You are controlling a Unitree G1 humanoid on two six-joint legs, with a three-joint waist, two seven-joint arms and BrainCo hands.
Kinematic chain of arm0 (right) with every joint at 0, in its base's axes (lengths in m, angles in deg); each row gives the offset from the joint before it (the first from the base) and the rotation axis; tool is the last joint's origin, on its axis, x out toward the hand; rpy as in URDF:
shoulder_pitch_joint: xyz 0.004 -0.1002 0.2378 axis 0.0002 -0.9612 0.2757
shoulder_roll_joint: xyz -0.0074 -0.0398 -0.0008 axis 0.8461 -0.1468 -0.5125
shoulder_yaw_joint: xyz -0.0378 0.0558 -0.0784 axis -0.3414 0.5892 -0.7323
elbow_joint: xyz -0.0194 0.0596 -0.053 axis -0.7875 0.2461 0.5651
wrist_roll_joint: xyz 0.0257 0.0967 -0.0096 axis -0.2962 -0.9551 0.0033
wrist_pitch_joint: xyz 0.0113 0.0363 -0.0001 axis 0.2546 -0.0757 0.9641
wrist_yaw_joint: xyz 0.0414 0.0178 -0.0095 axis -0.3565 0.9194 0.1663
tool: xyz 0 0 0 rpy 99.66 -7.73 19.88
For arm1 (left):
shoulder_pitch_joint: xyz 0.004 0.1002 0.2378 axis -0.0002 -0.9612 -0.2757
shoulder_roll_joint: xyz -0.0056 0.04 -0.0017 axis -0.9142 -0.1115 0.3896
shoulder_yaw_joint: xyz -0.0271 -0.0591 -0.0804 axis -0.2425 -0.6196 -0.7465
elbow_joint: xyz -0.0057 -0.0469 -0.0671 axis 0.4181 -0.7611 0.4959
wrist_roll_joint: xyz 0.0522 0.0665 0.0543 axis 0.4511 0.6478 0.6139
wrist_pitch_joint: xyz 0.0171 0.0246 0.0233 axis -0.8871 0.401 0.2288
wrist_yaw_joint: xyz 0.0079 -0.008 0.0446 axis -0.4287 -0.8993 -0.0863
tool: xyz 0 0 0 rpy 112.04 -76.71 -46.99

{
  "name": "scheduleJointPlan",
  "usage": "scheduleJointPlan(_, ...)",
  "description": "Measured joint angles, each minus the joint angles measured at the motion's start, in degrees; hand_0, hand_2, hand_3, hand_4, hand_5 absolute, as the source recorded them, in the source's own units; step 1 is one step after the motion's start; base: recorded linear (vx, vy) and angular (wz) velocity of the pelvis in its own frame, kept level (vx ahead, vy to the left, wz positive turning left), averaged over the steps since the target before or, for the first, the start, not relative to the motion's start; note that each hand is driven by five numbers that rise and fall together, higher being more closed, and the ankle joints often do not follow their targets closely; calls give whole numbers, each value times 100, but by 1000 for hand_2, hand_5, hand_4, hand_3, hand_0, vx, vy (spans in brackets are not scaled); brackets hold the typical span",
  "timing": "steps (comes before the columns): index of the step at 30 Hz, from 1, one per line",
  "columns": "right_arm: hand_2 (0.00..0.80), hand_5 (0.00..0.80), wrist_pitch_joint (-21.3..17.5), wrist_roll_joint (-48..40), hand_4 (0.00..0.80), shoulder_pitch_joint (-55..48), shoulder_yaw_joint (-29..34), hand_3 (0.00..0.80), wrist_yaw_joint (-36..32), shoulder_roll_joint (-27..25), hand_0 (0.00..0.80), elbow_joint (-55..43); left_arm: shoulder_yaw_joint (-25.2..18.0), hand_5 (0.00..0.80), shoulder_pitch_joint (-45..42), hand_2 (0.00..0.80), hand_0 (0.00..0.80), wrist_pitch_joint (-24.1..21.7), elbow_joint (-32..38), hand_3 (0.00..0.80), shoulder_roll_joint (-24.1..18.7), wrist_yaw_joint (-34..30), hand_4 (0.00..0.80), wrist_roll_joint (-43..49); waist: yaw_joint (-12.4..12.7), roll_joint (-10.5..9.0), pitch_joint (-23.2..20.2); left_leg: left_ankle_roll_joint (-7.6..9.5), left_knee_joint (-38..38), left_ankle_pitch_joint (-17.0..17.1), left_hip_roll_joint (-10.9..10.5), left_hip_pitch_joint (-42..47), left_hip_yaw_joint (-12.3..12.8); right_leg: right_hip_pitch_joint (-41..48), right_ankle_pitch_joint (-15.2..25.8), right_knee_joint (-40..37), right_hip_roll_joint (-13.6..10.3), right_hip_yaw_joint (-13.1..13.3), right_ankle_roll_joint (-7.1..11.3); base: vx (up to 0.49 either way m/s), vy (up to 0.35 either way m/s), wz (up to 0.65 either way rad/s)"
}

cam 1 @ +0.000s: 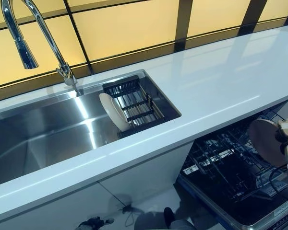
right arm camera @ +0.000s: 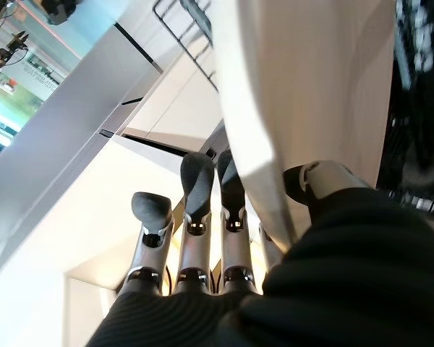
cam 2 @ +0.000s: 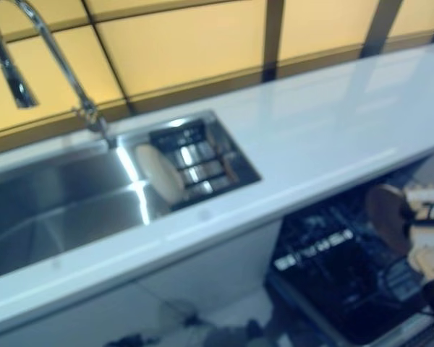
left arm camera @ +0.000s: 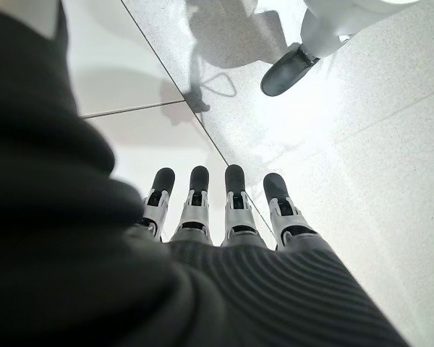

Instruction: Take plates into dishwasher

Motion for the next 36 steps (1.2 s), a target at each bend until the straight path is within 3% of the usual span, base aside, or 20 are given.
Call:
scheduleJointPlan(11,800,800,288,-471,800,82,-308,800,-10,445,800,930,45,0,1,0,0,-81,32,0,-4,1,0,-1,149,211,94,-11,3,29,11,-81,-144,-7,-29,-1,-9,-145,-21,-13,-13,7)
scheduleJointPlan(23,800,800,481,-683,800,566,-382,800,283,600,800,1663,146,0,61,0,0,-138,99,0,-19,-127,0,-2,203,550,338,-6,13,65,-19,-199,-253,-73,-42,-1,-70,-241,-20,-38,8,4)
scheduleJointPlan(29,800,800,562,-726,800,639,-383,800,344,612,800,1908,152,0,94,0,0,-113,321,0,-23,-141,0,-2,358,726,458,-21,29,115,-47,-265,-320,-100,-51,-1,-107,-310,-6,-40,16,7)
scheduleJointPlan(36,800,800,666,-758,800,679,-382,800,351,612,800,1899,153,0,153,0,0,-83,374,0,-32,-144,0,-2,346,760,482,-19,28,118,-44,-268,-334,-97,-51,-2,-103,-320,-5,-4,2,1)
